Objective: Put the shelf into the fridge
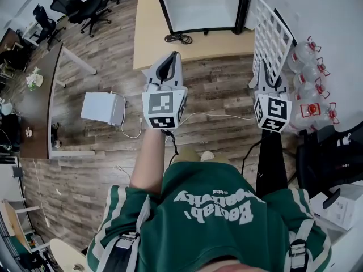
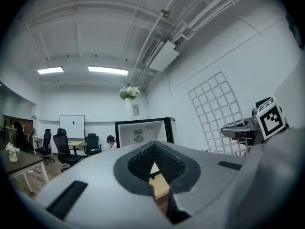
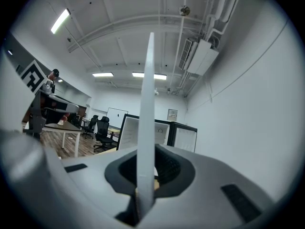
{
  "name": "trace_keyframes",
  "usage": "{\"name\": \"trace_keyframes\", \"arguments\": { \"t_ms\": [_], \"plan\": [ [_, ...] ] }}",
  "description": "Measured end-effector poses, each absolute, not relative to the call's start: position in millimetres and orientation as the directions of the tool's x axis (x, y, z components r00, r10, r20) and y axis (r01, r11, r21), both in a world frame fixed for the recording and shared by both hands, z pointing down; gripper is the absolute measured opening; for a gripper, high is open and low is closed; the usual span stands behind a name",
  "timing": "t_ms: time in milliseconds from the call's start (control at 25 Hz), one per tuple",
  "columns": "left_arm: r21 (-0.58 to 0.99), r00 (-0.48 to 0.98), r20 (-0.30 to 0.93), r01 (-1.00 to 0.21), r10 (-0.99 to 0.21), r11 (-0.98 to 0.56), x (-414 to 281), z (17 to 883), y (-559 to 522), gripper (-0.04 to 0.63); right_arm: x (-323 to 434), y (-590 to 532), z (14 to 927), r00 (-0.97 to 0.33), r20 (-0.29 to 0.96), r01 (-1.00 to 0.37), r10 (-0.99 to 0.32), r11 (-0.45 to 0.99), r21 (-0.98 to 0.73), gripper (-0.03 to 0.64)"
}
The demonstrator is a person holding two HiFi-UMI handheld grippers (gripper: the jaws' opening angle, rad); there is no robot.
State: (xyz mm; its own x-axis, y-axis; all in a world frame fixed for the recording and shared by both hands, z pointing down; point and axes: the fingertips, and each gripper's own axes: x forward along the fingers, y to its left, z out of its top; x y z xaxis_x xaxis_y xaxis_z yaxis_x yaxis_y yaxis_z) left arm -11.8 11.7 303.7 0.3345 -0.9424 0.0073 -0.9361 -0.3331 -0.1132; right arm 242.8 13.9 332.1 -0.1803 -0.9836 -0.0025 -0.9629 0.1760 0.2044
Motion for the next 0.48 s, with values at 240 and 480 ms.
{"name": "trace_keyframes", "arguments": {
  "t_ms": [240, 480],
  "plan": [
    [-0.116, 0.344, 0.002, -0.932, -0.939, -0.342, -15.9, 300.6, -8.6, 0.000, 231.5, -8.4, 336.9, -0.193, 0.013, -0.958, -0.981, 0.191, 0.216, 0.032],
    [-0.133, 0.365, 0.007, -0.922, -0.931, -0.363, -14.8, 307.9, -43.6, 0.000, 222.7, -37.6, 340.9, -0.200, 0.013, -0.950, -0.980, 0.197, 0.242, 0.032]
  ]
}}
